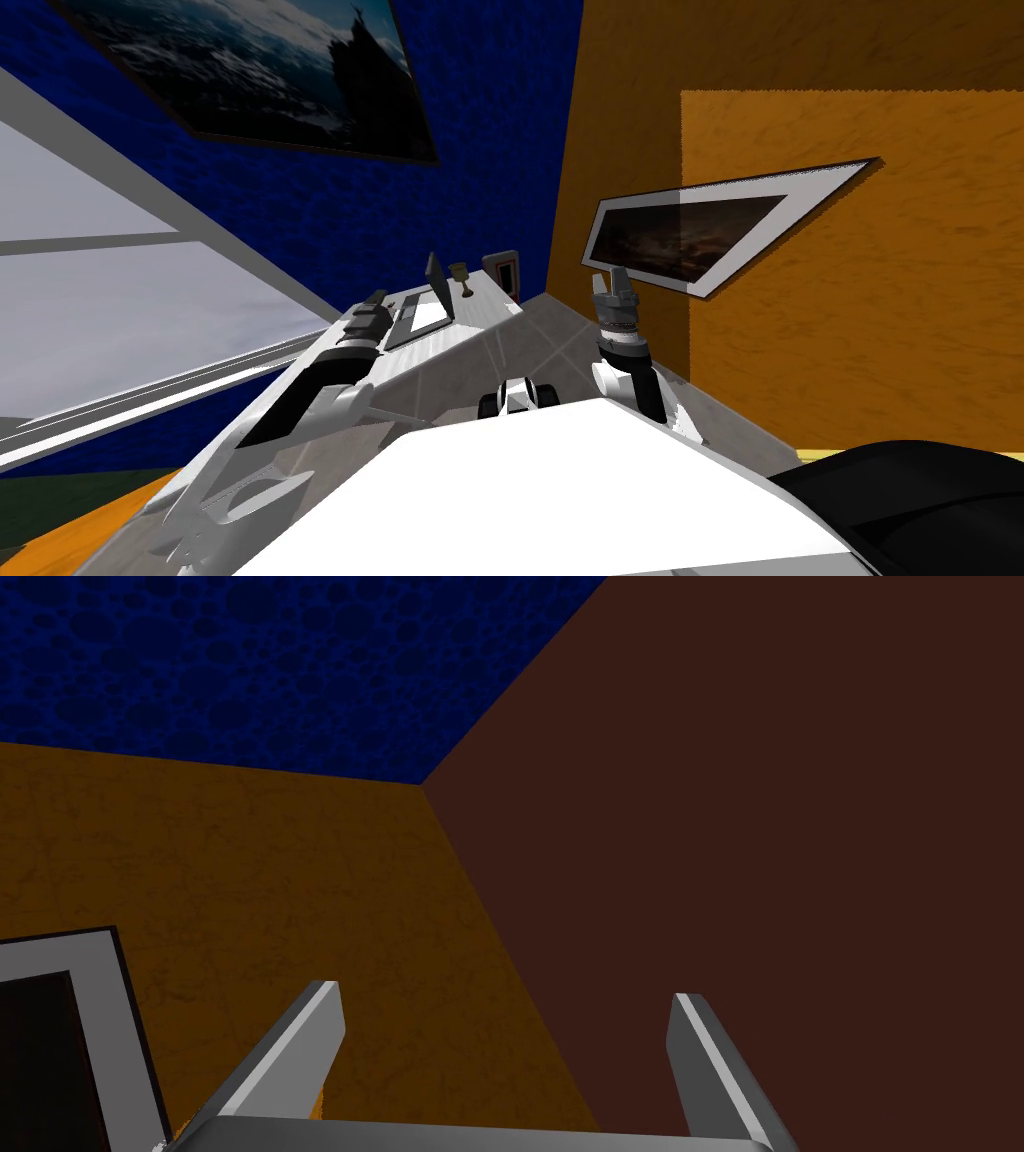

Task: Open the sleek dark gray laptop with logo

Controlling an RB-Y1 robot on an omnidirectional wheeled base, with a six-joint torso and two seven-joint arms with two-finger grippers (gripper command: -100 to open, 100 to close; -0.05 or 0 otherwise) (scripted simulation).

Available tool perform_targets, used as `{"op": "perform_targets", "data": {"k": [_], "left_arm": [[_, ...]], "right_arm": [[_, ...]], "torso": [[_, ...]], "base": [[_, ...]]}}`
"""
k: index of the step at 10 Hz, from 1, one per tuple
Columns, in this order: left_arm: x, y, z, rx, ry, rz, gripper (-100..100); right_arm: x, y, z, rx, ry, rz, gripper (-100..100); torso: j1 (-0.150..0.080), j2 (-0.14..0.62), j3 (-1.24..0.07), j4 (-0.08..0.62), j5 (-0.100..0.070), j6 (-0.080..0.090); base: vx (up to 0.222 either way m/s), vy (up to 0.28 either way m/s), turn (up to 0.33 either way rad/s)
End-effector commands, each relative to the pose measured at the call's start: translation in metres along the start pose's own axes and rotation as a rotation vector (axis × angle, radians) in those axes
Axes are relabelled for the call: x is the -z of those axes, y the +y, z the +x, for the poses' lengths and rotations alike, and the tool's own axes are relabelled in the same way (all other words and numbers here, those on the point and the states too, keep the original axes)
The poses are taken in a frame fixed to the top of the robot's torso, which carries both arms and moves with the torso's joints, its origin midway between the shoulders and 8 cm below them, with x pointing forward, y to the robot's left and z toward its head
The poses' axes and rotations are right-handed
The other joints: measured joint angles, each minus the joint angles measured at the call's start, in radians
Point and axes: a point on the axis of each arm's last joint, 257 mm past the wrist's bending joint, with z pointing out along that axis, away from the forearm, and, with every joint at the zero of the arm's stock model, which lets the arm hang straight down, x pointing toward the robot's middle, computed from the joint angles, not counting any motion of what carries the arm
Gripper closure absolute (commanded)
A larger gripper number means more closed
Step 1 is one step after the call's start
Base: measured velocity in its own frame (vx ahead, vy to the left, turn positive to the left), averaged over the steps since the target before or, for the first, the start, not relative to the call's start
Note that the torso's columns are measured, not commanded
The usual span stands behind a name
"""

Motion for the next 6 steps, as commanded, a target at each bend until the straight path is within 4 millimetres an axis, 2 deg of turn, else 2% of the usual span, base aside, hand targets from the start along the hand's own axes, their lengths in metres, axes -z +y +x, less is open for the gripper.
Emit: {"op": "perform_targets", "data": {"k": [1,4,6], "left_arm": [[-0.004,0.007,-0.009,-0.012,-0.004,-0.048,-100],[-0.007,0.015,-0.016,-0.021,-0.005,-0.093,-100],[-0.012,0.018,-0.031,-0.039,-0.011,-0.132,-100]], "right_arm": [[0.000,0.000,0.000,0.000,0.000,0.000,0],[0.000,0.000,0.000,0.000,0.000,0.000,0],[0.000,0.000,0.000,0.000,0.000,0.000,0]], "torso": [[0.004,0.002,0.001,0.000,0.001,0.000],[0.003,0.004,0.002,0.001,0.001,0.000],[0.003,0.000,0.000,0.000,0.001,0.000]], "base": [[0.078,-0.096,0.039],[0.047,-0.092,0.042],[0.091,-0.117,0.061]]}}
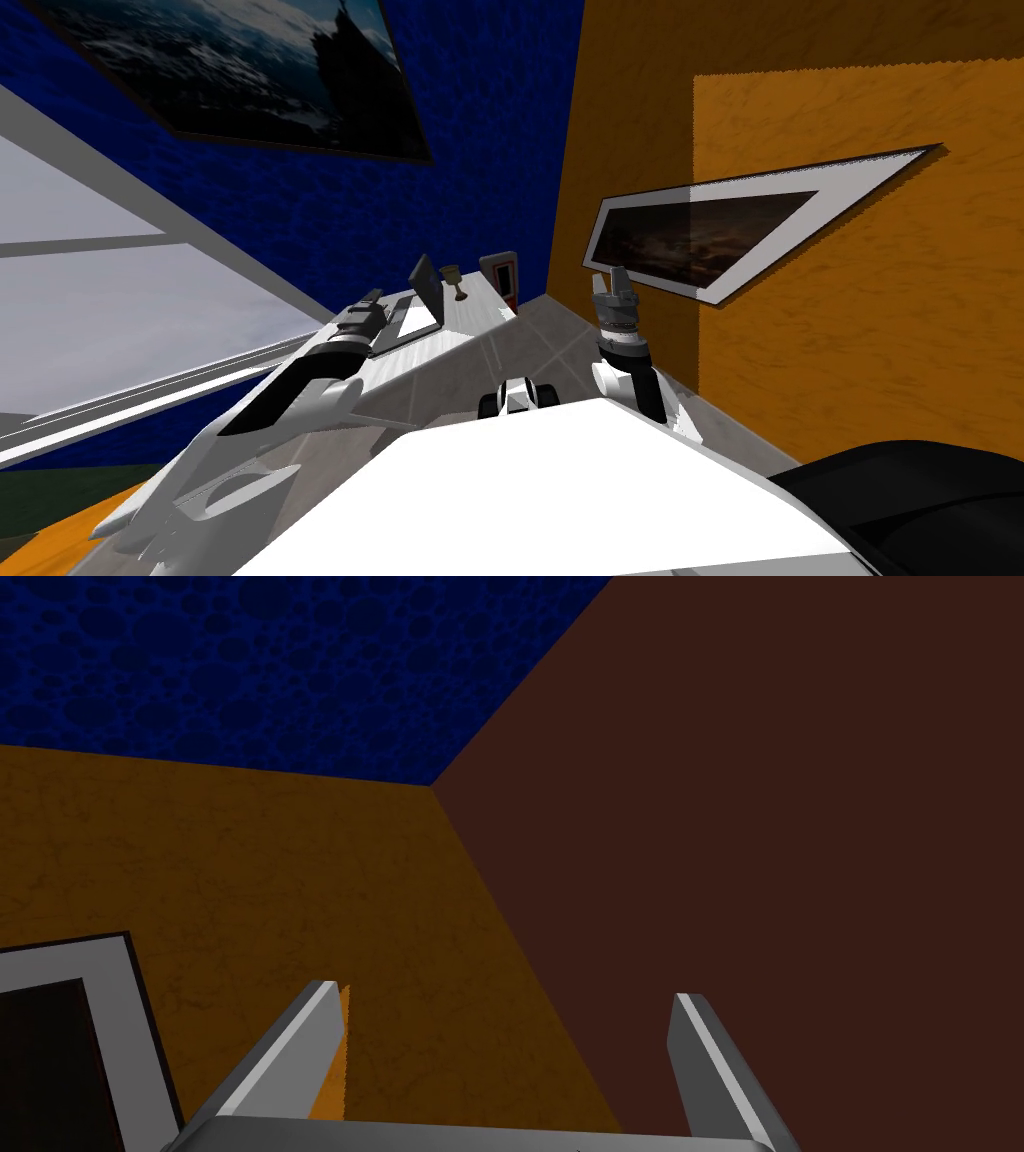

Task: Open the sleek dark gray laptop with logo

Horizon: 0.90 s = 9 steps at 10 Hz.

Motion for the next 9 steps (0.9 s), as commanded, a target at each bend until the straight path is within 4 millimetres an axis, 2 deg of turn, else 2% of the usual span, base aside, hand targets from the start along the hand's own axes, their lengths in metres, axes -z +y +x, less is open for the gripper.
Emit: {"op": "perform_targets", "data": {"k": [1,9], "left_arm": [[-0.003,0.007,-0.011,-0.013,-0.004,-0.048,-100],[-0.014,0.012,-0.052,-0.077,-0.023,-0.177,-100]], "right_arm": [[0.000,0.000,0.000,0.000,0.000,0.000,0],[0.000,0.000,0.000,0.000,0.000,0.000,0]], "torso": [[-0.002,-0.002,-0.001,-0.001,-0.001,0.000],[0.000,0.000,0.000,0.000,0.000,0.000]], "base": [[0.078,-0.107,0.040],[0.069,-0.121,0.054]]}}
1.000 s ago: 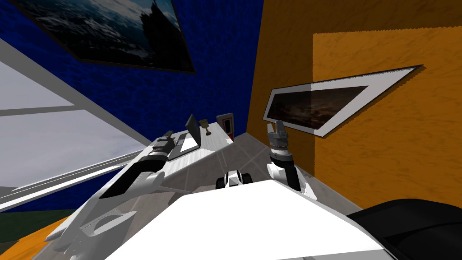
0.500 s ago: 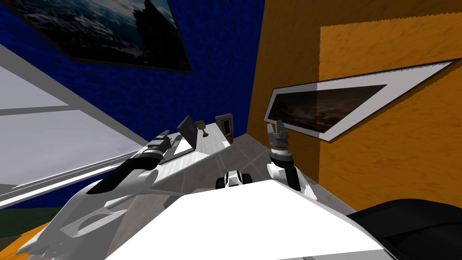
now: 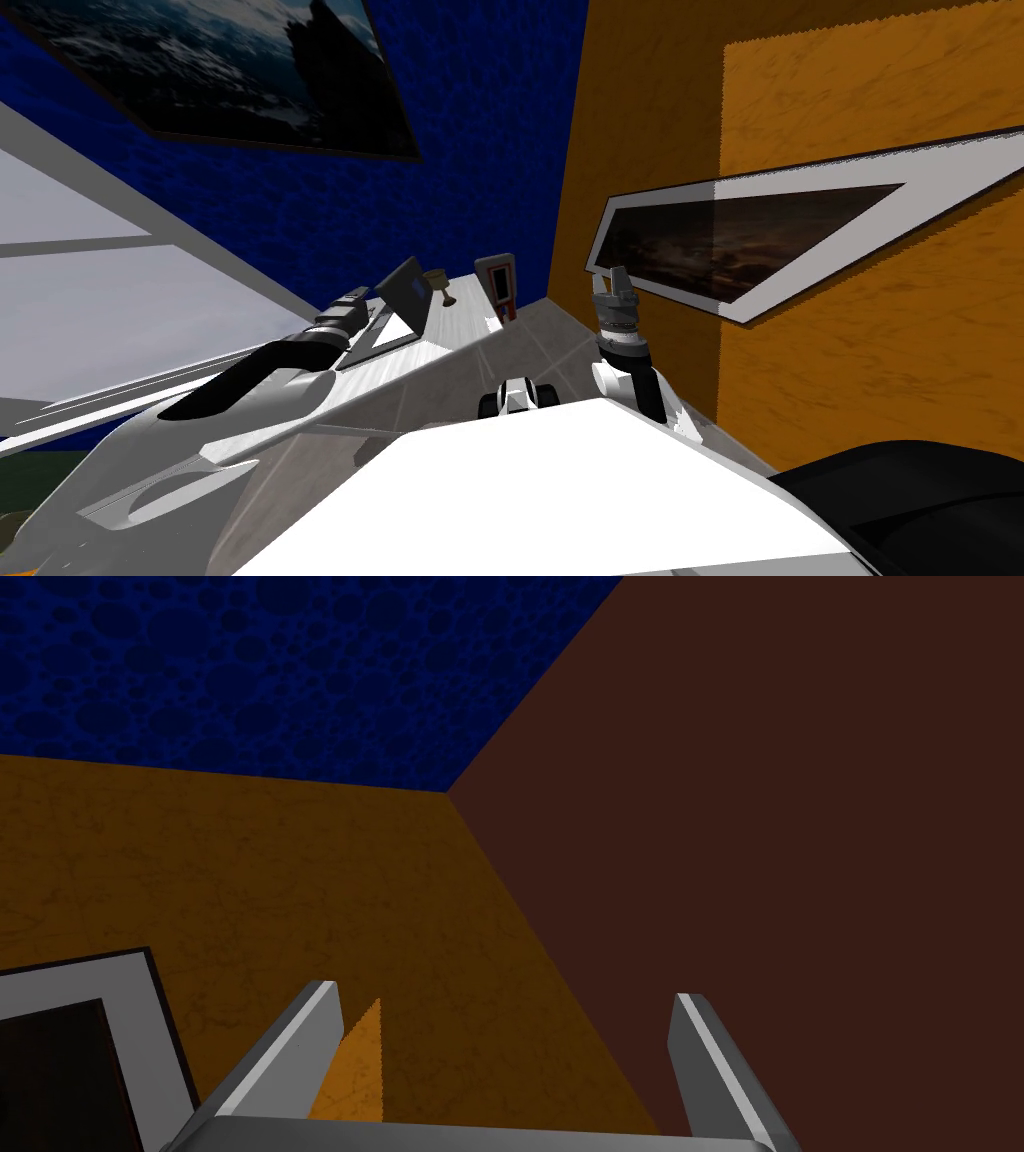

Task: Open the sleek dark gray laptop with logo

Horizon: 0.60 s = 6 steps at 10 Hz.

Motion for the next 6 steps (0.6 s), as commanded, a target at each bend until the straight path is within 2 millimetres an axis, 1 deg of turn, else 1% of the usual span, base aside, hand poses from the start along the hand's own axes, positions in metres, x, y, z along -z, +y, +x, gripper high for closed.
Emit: {"op": "perform_targets", "data": {"k": [1,3,5,6], "left_arm": [[-0.0028,-0.0005,-0.0112,-0.020,-0.006,-0.035,-100],[-0.0038,-0.0036,-0.0190,-0.037,-0.011,-0.053,-100],[-0.0033,-0.0031,-0.0162,-0.032,-0.010,-0.048,-100],[-0.0033,-0.0032,-0.0161,-0.032,-0.009,-0.048,100]], "right_arm": [[0.0000,0.0000,0.0000,0.000,0.000,0.000,0],[0.0000,0.0000,0.0000,0.000,0.000,0.000,0],[0.0000,0.0000,0.0000,0.000,0.000,0.000,0],[0.0000,0.0000,0.0000,0.000,0.000,0.000,0]], "torso": [[0.000,0.001,0.000,0.000,0.000,0.001],[0.003,0.003,0.002,0.001,0.001,0.000],[0.004,0.004,0.003,0.001,0.001,0.000],[0.004,0.004,0.002,0.001,0.001,0.000]], "base": [[0.058,-0.115,0.028],[0.046,-0.086,0.033],[0.010,-0.024,0.004],[0.000,0.000,0.000]]}}
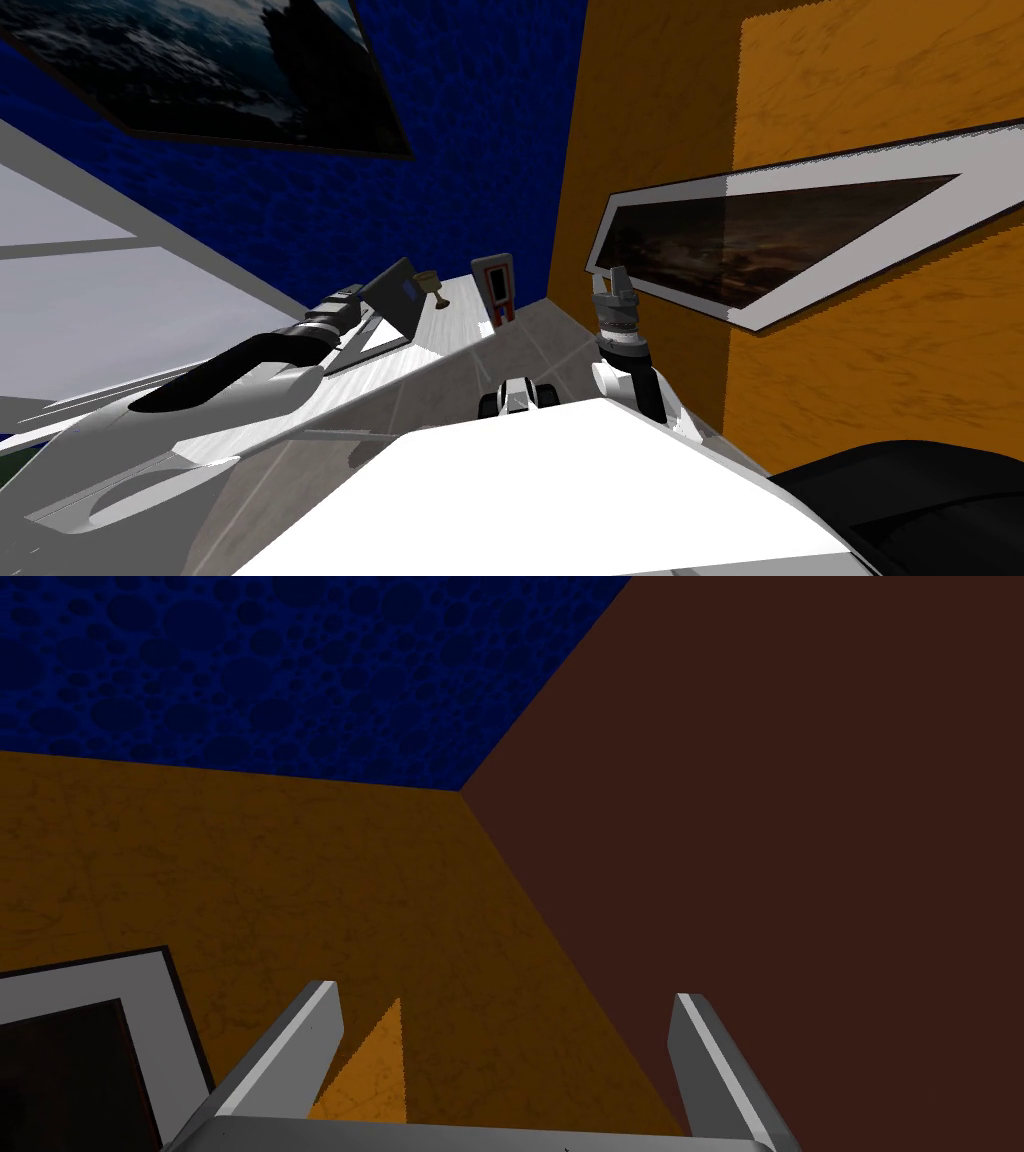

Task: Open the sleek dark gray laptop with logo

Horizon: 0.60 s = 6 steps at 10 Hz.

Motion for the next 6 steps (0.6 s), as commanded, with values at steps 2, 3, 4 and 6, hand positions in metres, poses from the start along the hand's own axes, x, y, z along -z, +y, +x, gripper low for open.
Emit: {"op": "perform_targets", "data": {"k": [2,3,4,6], "left_arm": [[-0.007,0.003,-0.001,0.114,-0.001,0.011,100],[-0.009,0.005,-0.001,0.153,0.000,0.012,100],[-0.012,0.007,0.000,0.192,0.000,0.014,100],[-0.016,0.011,0.001,0.270,0.002,0.017,100]], "right_arm": [[0.000,0.000,0.000,0.000,0.000,0.000,0],[0.000,0.000,0.000,0.000,0.000,0.000,0],[0.000,0.000,0.000,0.000,0.000,0.000,0],[0.000,0.000,0.000,0.000,0.000,0.000,0]], "torso": [[0.006,-0.002,0.000,-0.004,0.006,-0.003],[0.009,-0.002,0.000,-0.003,0.007,-0.004],[0.011,-0.001,0.000,-0.003,0.008,-0.006],[0.011,0.000,0.001,-0.004,0.009,-0.007]], "base": [[-0.032,0.056,0.000],[-0.065,0.077,-0.004],[-0.072,0.087,-0.004],[-0.063,0.085,0.017]]}}
